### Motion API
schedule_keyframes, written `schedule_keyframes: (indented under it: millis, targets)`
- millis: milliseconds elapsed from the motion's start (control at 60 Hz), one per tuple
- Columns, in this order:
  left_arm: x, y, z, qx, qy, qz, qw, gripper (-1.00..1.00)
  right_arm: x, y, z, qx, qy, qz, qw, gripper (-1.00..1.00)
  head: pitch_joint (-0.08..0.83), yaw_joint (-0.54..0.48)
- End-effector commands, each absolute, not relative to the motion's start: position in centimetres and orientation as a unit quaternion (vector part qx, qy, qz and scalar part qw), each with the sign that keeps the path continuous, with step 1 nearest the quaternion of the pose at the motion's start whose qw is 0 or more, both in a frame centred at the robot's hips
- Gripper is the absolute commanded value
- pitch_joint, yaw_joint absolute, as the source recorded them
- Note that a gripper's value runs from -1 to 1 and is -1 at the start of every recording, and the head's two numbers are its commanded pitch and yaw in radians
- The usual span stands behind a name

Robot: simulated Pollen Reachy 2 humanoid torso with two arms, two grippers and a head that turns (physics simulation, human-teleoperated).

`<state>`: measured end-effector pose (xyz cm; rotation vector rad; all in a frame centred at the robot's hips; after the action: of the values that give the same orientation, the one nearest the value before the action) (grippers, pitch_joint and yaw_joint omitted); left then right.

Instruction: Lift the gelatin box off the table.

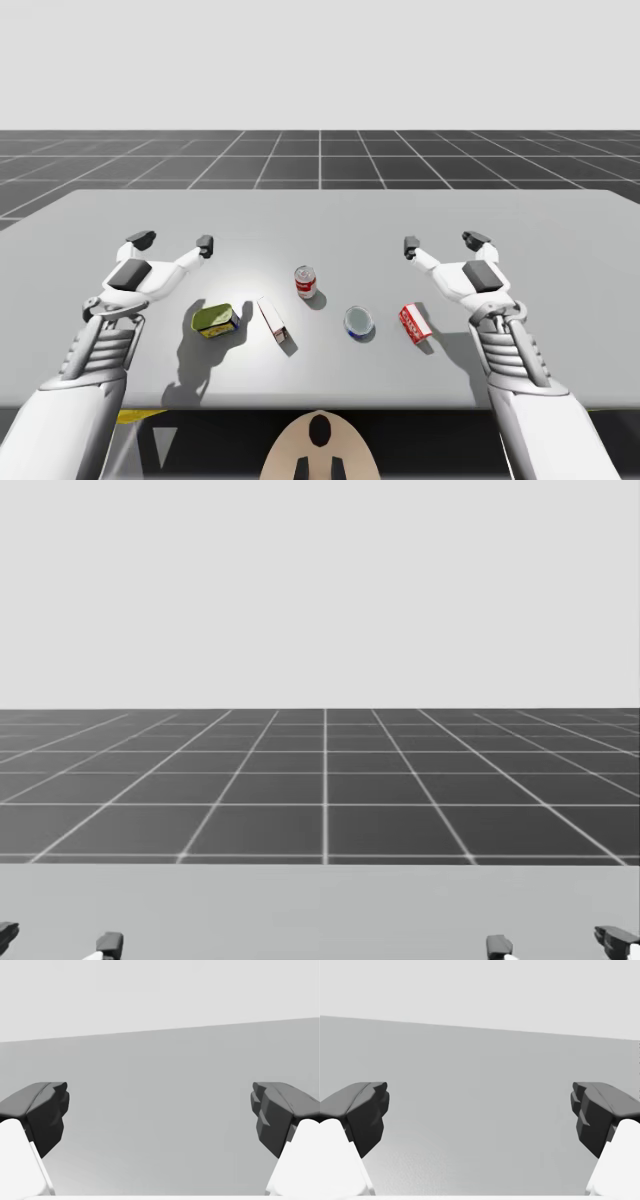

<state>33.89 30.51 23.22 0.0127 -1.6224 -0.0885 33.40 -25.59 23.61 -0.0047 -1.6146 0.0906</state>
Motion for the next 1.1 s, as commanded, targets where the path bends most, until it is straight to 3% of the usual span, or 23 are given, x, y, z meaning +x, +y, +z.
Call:
schedule_keyframes:
  millis: [17,217,617,1100]
  targets:
    - [33.88,30.51,23.21,0.009,-0.725,-0.041,0.688,-1.0,33.19,-25.43,23.5,-0.007,-0.721,0.031,0.692,-1.0,0.002,0.01]
    - [33.84,30.6,23.31,0.01,-0.726,-0.038,0.686,-1.0,33.34,-25.5,23.65,-0.012,-0.718,0.033,0.695,-1.0,0.086,0.02]
    - [33.82,30.88,23.6,0.017,-0.73,-0.034,0.682,-1.0,33.61,-25.48,23.48,-0.019,-0.719,0.034,0.694,-1.0,0.426,0.01]
    - [33.49,30.96,24.13,0.012,-0.737,-0.032,0.675,-1.0,33.91,-25.25,23.04,-0.018,-0.713,0.037,0.7,-1.0,0.694,-0.23]
